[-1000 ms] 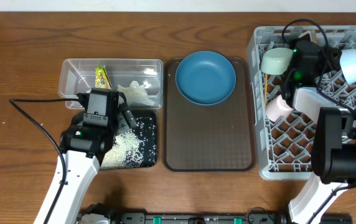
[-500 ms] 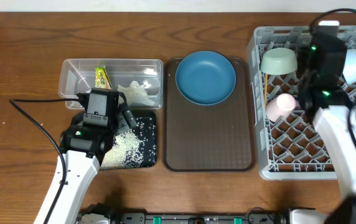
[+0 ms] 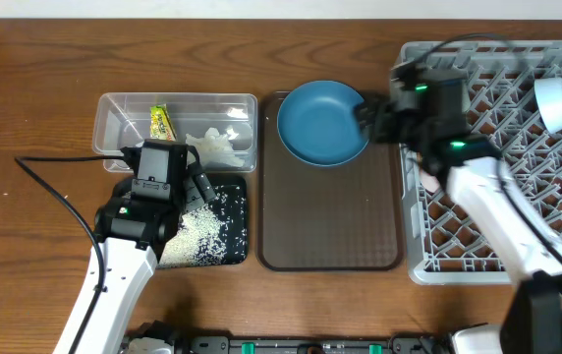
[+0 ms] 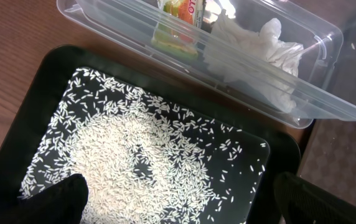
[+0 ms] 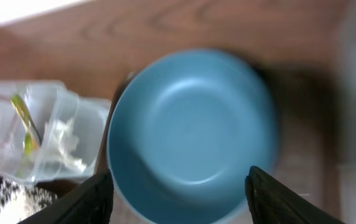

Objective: Sort waste into correct bins and load items into the dishwasher rack
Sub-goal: 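Grip the edge of the blue plate with the right gripper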

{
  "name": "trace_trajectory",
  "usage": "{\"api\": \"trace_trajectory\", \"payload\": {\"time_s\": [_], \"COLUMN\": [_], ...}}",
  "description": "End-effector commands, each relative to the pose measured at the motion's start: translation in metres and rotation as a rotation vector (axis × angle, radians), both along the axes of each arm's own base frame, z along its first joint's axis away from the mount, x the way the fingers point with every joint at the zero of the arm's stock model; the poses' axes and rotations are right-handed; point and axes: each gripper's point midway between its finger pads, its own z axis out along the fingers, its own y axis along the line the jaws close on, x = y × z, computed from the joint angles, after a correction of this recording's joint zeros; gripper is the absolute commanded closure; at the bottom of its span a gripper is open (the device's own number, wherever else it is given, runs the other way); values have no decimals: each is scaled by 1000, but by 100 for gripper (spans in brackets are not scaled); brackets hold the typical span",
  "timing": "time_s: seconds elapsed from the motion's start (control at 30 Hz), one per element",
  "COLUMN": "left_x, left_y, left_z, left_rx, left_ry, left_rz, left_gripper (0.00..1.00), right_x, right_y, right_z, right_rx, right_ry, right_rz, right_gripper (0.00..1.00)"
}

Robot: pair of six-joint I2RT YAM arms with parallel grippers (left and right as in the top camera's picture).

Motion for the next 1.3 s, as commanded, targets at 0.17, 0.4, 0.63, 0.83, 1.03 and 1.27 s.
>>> {"api": "trace_trajectory", "payload": {"time_s": [0.17,0.4,0.63,0.83,1.03,1.27], "left_x": [2,2,2,2,2,2], "left_y": [1,1,1,1,1,1], "left_z": [1,1,1,1,1,1], "left_rx": [-4,-4,-4,-4,-4,-4], "left_ry": [-6,-6,-6,-6,-6,-6], "left_rz": [14,14,14,14,14,14], "left_gripper": [2,2,2,2,2,2], "right_x": [5,-5,-12,-4,4,3], "right_y": [-2,-9,-13,-11,-14,-15], "right_z": [-43,-77,-122,-118,-89,-34], "right_rx": [-269,-389,-423,-411,-389,-393], "right_ry": [-1,54,153,119,45,-65], "right_rz": [-294,-362,-396,-408,-442,-387], "right_gripper": [36,37,39,72,91,99]}}
